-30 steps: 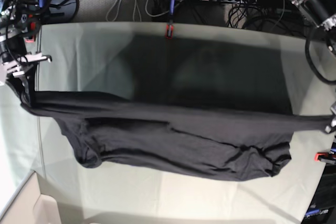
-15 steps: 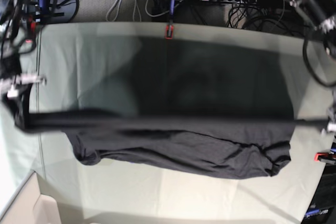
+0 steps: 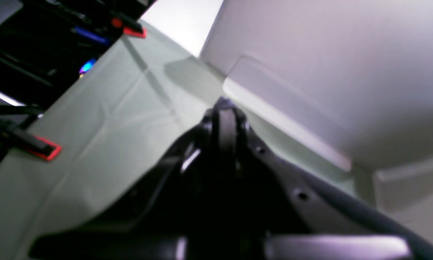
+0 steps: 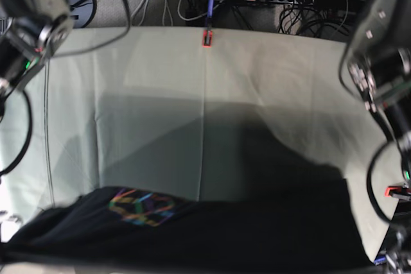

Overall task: Layout the t-shirt on the table in an organized manner, then fold the t-shirt properly
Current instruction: 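Lift the shirt by the corners with both grippers and swing it up, then lay the shirt flat, pulling both held corners away from the body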

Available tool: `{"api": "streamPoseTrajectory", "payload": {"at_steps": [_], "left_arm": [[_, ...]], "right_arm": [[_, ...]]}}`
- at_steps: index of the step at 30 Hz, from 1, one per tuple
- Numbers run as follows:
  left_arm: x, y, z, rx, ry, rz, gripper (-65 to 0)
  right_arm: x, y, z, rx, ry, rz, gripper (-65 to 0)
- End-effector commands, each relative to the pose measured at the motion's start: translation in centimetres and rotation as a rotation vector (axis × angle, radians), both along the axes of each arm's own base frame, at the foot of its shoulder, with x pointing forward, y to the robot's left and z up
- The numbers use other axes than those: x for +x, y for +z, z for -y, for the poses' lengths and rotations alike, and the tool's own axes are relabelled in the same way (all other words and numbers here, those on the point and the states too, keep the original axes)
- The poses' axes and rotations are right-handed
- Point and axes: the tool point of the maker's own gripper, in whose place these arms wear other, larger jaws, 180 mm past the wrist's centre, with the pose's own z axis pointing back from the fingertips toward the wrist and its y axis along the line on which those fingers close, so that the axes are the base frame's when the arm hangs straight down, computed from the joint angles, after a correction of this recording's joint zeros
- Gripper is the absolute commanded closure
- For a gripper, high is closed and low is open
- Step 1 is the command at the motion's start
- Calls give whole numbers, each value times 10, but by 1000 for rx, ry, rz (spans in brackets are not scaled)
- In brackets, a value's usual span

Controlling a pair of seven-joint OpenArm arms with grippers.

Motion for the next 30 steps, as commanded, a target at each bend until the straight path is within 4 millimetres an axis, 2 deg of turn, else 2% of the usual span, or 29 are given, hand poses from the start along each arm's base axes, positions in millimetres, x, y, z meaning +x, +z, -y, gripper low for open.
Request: {"api": "streamPoseTrajectory", "payload": {"at_steps": [1, 6, 9, 13, 17, 18, 20, 22, 24, 27, 30], "left_arm": [[12, 42, -4, 8, 8, 85, -1], [50, 96, 10, 32, -13, 184, -1], [61, 127, 19, 72, -16, 256, -1], [65, 154, 31, 97, -36, 309, -1], [58, 167, 30, 114, -31, 345, -1], [56, 167, 30, 119, -29, 350, -1], [44, 162, 14, 137, 2, 357, -1], [29, 161, 7, 146, 13, 362, -1], [16, 157, 0, 128, 21, 351, -1], [-4, 138, -9, 114, 34, 313, -1], [-28, 109, -21, 117, 66, 272, -1]], "right_arm": [[4, 43, 9, -25, -9, 108, 0], [21, 97, 23, -36, -14, 192, 0], [26, 113, 25, -24, -11, 224, 0], [24, 126, 29, -33, -18, 247, 0], [22, 122, 31, -30, -23, 242, 0], [21, 113, 34, -28, -29, 223, 0], [13, 104, 38, -23, -36, 217, 0], [1, 101, 30, -56, 0, 223, 0], [-8, 87, 23, -88, 20, 199, 0], [-24, 74, 7, -137, 33, 180, 0], [-46, 52, -4, -172, 28, 144, 0]]}}
